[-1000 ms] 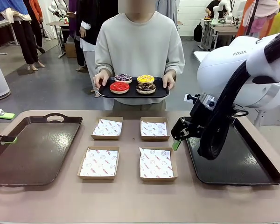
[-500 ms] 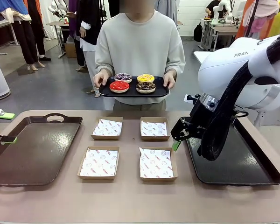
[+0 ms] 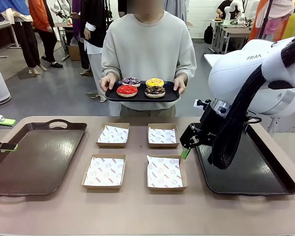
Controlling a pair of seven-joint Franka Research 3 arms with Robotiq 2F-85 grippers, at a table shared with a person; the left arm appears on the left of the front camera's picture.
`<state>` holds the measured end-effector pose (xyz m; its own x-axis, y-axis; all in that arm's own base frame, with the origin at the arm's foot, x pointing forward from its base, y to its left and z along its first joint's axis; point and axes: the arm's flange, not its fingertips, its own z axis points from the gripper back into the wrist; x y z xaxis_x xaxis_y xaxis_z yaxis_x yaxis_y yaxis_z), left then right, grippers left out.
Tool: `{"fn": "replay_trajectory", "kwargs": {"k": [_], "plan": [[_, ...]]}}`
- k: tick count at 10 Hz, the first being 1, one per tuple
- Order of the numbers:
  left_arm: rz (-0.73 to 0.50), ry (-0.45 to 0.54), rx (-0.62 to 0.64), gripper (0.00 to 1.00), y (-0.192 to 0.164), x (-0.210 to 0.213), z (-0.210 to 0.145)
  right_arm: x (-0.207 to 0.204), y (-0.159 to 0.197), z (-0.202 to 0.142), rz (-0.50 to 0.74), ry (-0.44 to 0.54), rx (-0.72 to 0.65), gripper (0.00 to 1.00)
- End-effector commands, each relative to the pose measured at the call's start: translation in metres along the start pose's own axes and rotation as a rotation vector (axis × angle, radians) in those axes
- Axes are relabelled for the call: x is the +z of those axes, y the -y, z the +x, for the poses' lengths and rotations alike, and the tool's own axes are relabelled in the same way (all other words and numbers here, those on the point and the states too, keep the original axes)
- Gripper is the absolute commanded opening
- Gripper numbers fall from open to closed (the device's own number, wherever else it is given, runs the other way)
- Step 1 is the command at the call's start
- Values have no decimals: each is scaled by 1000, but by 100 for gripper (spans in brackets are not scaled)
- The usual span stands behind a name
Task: Individually package the donuts and arrange them on the tray.
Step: Pick up one Paper togo box.
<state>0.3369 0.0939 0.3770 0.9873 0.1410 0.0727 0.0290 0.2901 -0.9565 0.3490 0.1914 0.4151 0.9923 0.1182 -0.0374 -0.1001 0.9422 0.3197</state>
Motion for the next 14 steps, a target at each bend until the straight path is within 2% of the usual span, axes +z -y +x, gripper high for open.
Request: {"fn": "replay_trajectory", "kwargs": {"k": [1, 4, 7, 14], "plan": [[-16, 9, -3, 100, 2, 0, 0, -14, -23, 20, -112, 6, -86, 100], [-16, 9, -3, 100, 2, 0, 0, -34, -44, 47, -201, -1, -151, 100], [-16, 9, -3, 100, 2, 0, 0, -55, -40, 70, -254, 7, -212, 100], [-16, 9, -3, 100, 2, 0, 0, -106, -26, 83, -288, -46, -152, 100]]}}
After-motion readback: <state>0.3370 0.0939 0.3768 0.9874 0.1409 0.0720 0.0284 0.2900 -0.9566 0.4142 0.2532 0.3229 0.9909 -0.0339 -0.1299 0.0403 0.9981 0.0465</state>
